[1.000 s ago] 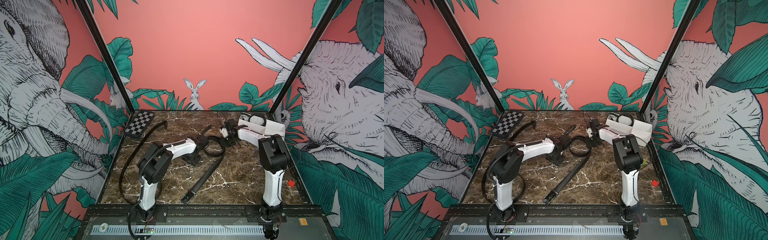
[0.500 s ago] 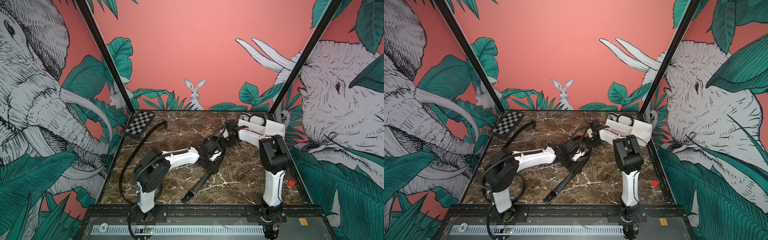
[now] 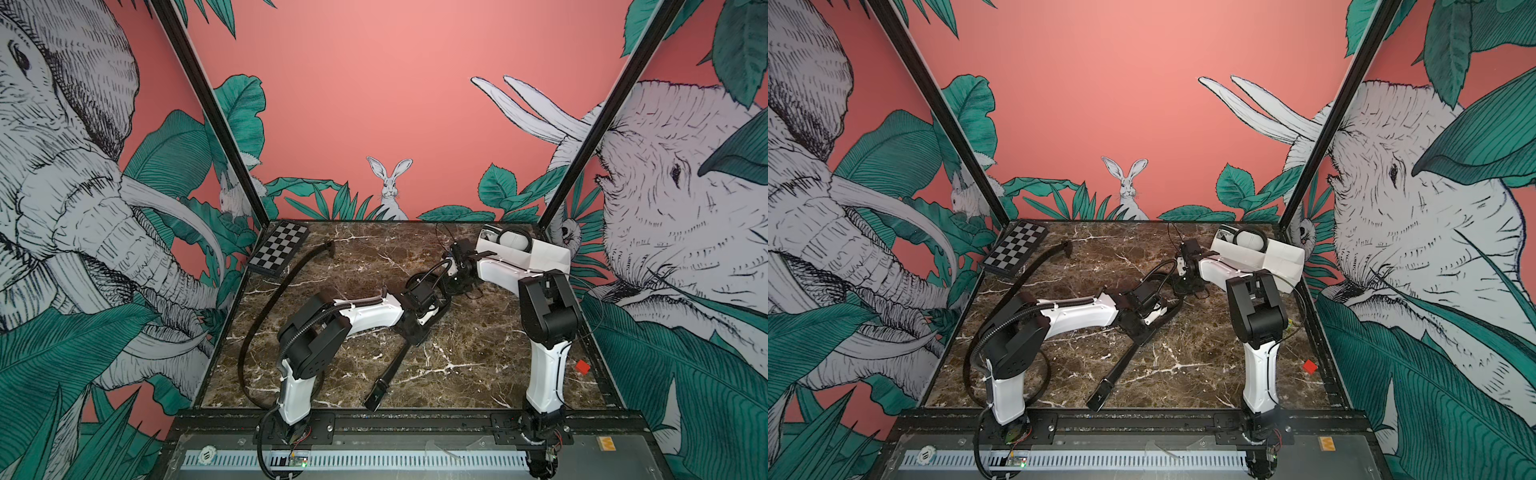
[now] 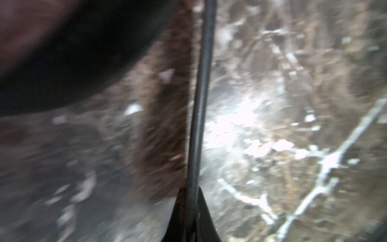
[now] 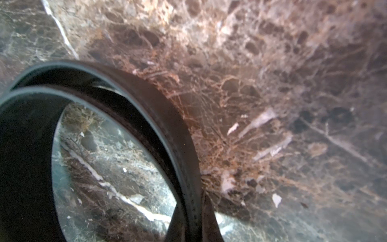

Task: Place the belts into the storage roll
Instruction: Roll the belt at the center of the board.

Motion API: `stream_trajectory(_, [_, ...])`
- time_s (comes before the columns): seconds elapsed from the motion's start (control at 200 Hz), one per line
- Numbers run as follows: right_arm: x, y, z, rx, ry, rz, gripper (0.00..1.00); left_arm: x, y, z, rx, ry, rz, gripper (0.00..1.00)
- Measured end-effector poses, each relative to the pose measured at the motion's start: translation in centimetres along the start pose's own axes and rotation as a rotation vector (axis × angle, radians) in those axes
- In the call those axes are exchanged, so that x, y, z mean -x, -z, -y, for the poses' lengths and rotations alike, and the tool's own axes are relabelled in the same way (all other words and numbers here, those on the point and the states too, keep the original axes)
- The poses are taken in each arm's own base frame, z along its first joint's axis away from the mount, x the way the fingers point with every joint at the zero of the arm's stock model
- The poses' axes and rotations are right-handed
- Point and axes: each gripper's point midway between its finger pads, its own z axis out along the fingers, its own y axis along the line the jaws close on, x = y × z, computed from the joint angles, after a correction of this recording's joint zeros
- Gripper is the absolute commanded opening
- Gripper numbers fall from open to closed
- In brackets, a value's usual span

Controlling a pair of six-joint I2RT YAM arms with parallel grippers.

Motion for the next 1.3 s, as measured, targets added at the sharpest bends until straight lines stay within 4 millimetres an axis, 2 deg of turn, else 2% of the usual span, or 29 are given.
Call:
stream_trajectory(0.03, [-0.2,0.0,0.0,0.001,-0.004,-0.003,0.00,0.1,0.4,-0.9,0.055,-0.018,-0.004,0.06])
stream_trajectory(0.105, [-0.8,0.1,0.0,0.003,-0.014,-0.010,0.00,0.6,1.4,-3.3,0.175,-0.059,-0.005,0.09])
stream_trajectory(0.27, [-2.5,0.5,-0.3,0.020,-0.034,-0.020,0.00,1.9,2.9,-8.6,0.331,-0.086,0.004,0.23])
stream_trajectory(0.4, [-4.2,0.8,-0.6,0.021,-0.037,-0.029,0.00,2.1,3.0,-11.8,0.429,-0.121,-0.042,0.42])
stream_trajectory(0.55, [-6.1,1.0,-1.3,0.011,-0.029,-0.027,0.00,2.9,2.4,-13.2,0.494,-0.183,-0.087,0.70])
stream_trajectory(0.715, [-7.2,0.9,-2.1,-0.005,-0.016,-0.011,0.00,3.8,3.2,-13.8,0.537,-0.215,-0.081,0.82])
stream_trajectory(0.85, [-7.5,0.8,-2.3,-0.022,-0.023,0.005,0.00,3.8,3.4,-13.8,0.538,-0.189,-0.068,0.84])
stream_trajectory(0.925, [-7.3,0.8,-2.5,-0.029,-0.025,0.018,0.00,3.1,3.6,-13.5,0.522,-0.155,-0.051,0.86])
stream_trajectory(1.025, [-7.3,0.8,-2.7,-0.042,-0.026,0.025,0.00,1.7,5.0,-12.7,0.482,-0.088,-0.005,0.91])
stream_trajectory(1.205, [-7.3,0.8,-2.8,-0.058,-0.028,0.029,0.00,0.9,9.5,-10.3,0.356,0.097,0.186,0.92])
stream_trajectory(1.3, [-7.3,0.8,-2.8,-0.065,-0.027,0.029,0.00,0.3,10.2,-8.6,0.242,0.216,0.259,0.92])
